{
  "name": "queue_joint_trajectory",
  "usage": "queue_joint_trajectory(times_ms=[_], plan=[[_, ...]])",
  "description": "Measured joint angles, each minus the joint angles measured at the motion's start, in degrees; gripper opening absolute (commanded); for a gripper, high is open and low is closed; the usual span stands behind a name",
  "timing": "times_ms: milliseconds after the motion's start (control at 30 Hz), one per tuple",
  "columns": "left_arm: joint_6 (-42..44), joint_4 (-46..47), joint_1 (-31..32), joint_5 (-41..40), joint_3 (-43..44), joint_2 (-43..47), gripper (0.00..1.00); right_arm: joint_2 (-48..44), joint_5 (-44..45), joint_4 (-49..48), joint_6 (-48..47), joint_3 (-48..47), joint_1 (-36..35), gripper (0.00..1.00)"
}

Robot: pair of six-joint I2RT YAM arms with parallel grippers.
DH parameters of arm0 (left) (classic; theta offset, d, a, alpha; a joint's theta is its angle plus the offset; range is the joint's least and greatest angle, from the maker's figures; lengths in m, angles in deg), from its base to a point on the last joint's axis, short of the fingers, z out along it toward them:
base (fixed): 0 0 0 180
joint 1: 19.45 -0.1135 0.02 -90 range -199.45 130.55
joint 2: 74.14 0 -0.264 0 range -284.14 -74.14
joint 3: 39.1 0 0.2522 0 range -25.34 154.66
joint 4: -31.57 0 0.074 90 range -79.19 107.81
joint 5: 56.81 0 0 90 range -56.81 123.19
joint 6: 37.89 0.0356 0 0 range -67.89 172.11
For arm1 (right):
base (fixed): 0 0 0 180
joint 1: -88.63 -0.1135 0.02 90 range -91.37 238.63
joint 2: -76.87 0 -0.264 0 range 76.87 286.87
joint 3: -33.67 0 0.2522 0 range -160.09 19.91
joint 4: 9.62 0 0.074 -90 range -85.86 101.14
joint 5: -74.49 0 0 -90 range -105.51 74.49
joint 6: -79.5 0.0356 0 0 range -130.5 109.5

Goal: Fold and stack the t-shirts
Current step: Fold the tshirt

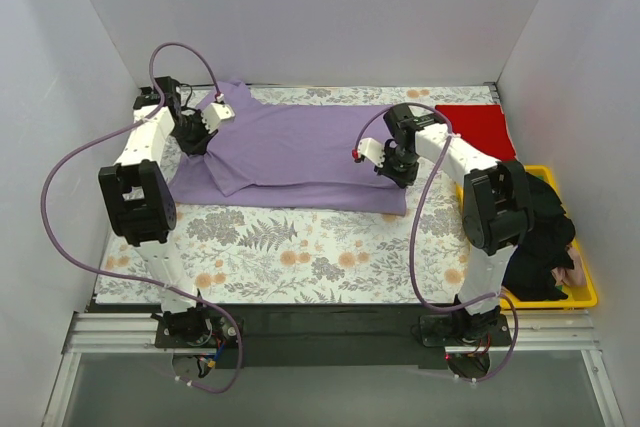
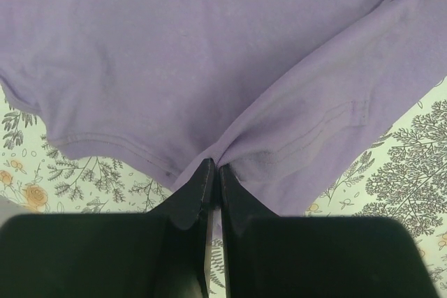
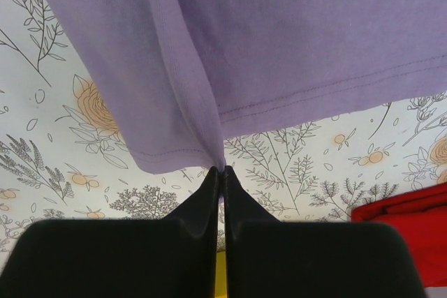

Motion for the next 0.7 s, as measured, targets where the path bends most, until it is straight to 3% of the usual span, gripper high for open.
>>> queue_joint_trajectory(times_ms=[700], plan=[[-0.9, 1.09, -0.13, -2.19, 0.59, -2.01, 0.0, 5.44, 1.14, 0.55, -1.57, -6.91, 0.42, 0.01]])
